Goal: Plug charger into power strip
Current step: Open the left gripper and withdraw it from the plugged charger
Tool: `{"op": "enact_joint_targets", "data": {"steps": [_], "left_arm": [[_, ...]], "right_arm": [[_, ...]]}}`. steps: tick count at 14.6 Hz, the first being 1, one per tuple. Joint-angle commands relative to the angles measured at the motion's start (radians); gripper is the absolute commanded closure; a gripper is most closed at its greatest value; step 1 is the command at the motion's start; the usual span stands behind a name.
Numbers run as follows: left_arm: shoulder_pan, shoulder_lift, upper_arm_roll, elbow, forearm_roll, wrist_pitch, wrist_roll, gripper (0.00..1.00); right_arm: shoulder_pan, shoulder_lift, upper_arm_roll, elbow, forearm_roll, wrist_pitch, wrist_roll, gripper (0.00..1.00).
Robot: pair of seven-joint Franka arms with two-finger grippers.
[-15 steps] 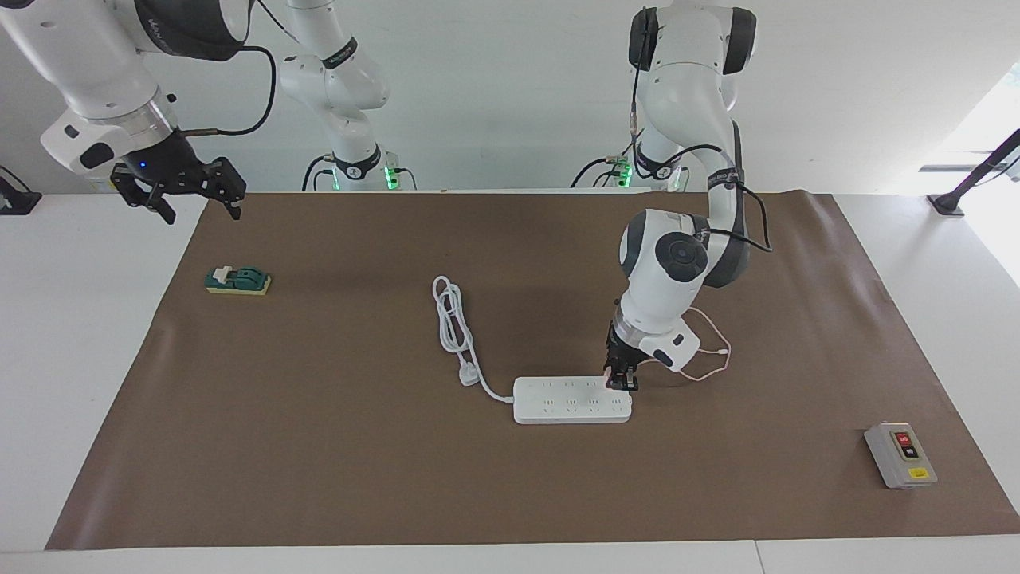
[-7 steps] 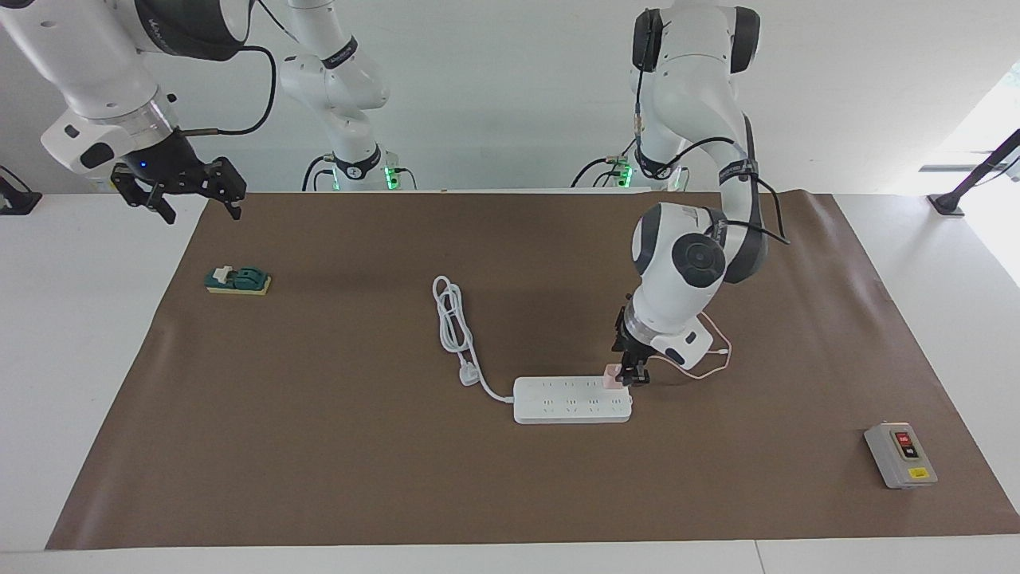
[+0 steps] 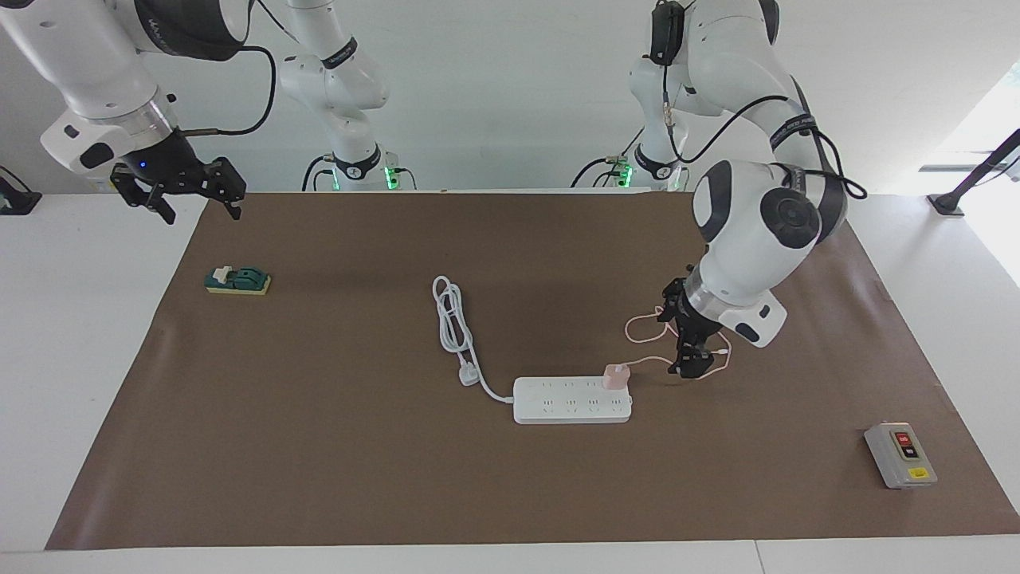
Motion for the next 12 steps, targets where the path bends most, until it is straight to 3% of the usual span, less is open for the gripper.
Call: {"op": "enact_joint_targets", "data": {"steps": [1,4,6,12], "left_arm": [[-0.001,-0.063,0.05,-0.001,0.015,-0.099,0.197,0.0],[-0.002,-0.103,0.135,-0.001,0.026,-0.2,0.419,0.0],[-0.001,-0.143,0.166,-0.003,0.052,-0.208,0.57,0.0],[0.07,-0.169,0.191,-0.004,0.076,-0.208,0.992,0.0]], "right_arm": [[-0.02,-0.001,0.015,0.001,0.0,-0.001,-0.005,0.0],[-0.02,-0.001,0.015,0.001,0.002,-0.001,-0.005,0.0],[-0.02,-0.001,0.015,0.001,0.002,-0.001,-0.005,0.0],[-0.022,-0.001,0.015,0.001,0.002,-0.001,-0.006,0.0]]}}
